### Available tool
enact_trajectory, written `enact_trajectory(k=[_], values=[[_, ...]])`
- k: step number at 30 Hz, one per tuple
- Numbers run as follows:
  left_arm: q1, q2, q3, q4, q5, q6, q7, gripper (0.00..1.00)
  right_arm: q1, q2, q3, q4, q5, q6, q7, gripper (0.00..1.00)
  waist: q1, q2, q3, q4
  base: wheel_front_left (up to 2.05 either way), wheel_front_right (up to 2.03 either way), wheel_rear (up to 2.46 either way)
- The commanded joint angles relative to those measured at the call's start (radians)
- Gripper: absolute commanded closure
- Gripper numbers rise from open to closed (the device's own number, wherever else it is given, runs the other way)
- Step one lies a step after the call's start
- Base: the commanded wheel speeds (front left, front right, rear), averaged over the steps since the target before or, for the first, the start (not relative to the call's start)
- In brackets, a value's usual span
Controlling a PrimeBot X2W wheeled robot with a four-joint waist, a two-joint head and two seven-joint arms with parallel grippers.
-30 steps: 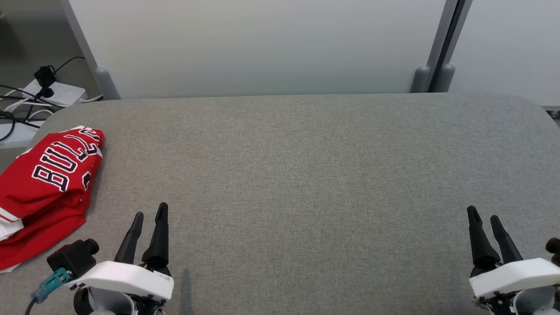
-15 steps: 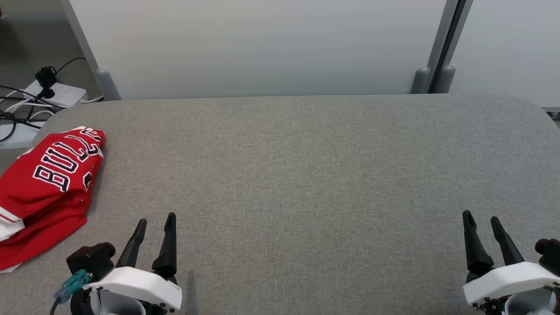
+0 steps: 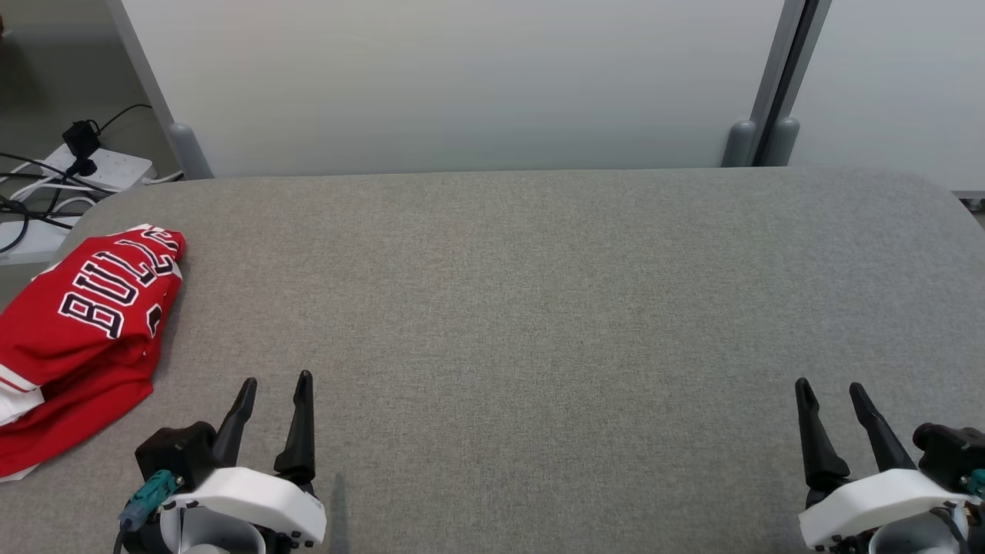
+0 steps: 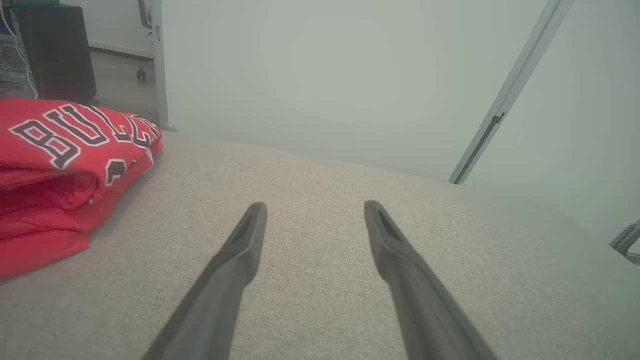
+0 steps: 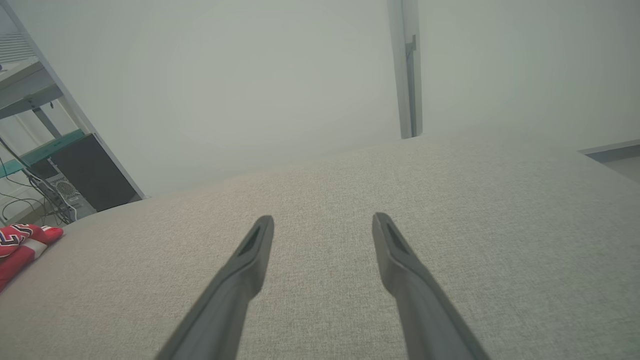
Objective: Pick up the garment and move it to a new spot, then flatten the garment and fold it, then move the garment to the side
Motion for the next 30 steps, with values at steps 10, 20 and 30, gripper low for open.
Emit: enact_trajectory(k=[10,20,30], values=[[-0.076,0.022,0.019,0.017,0.104,0.030,-0.031,0.00,-0.040,-0.018,0.027,0.002,-0.098,0.000,-0.048,0.00,0.0000,0.0000,-0.002,0.001,0.00,0.00,0.00],[-0.088,0.025,0.011,0.041,0.183,0.046,-0.034,0.00,-0.037,-0.022,0.036,0.021,-0.151,0.000,-0.081,0.00,0.0000,0.0000,-0.008,0.004,0.00,0.00,0.00],[-0.092,0.022,0.010,0.055,0.214,0.058,-0.021,0.00,-0.037,-0.028,0.040,0.041,-0.159,0.000,-0.101,0.00,0.0000,0.0000,-0.012,0.006,0.00,0.00,0.00]])
